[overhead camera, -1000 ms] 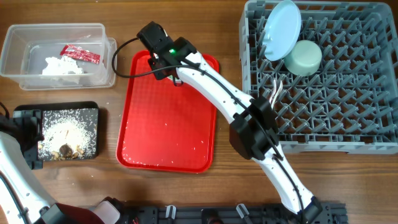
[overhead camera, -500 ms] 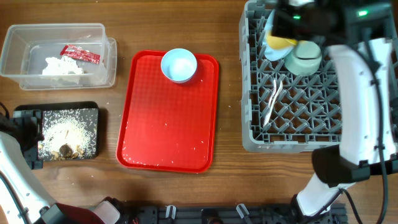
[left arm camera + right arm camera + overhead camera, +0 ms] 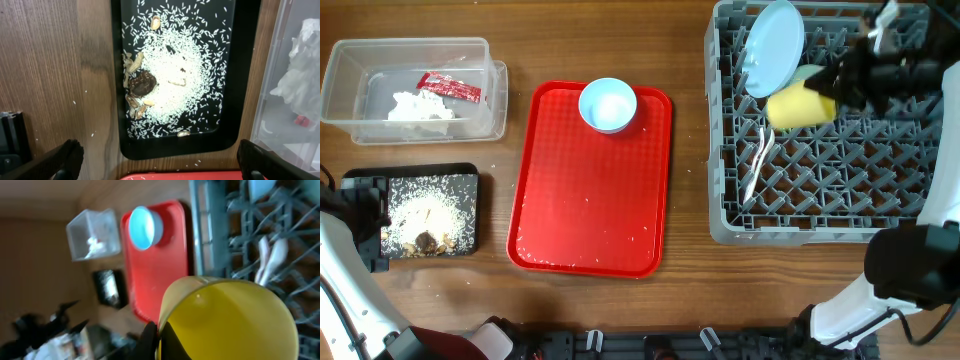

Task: Sort waste into correct bins and load items into the dishwasher rack
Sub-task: 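Carry the yellow cup to the rack and set it down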

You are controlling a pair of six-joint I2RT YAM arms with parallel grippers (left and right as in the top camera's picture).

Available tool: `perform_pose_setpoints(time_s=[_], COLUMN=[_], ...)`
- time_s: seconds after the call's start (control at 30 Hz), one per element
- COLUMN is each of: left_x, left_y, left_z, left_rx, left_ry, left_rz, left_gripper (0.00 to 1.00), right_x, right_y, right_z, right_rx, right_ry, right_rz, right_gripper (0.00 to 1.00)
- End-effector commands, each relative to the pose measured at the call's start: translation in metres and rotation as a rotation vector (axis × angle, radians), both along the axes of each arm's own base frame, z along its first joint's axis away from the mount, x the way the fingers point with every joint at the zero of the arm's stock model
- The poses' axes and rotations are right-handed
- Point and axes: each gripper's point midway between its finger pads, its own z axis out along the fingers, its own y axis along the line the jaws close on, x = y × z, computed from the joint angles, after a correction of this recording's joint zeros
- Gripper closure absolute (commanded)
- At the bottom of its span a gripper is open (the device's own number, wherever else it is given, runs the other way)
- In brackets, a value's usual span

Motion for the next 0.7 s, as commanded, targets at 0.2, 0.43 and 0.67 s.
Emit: perform_pose_setpoints(time_s=[0.2,0.43,0.67], left_x=[0.000,0.000,0.000], left_y=[0.003,0.003,0.003], left_z=[0.003,0.003,0.003], left_rx=[0.010,0.010,0.010], left_ry=[-0.006,-0.006,-0.006], left_rz=[0.008,0.008,0.008], left_gripper=[0.00,0.00,0.00], right_x=[-0.018,-0.009,-0.006], right_y=[-0.007,-0.022,-0.029], right_z=[-0.043,-0.092,-0.114], right_rx=[0.342,0.379,0.321], right_ry=[-0.066,-0.031,0.014], right_rz=[-0.014,-0.101,-0.108], right_gripper=[0.96,0.96,0.96])
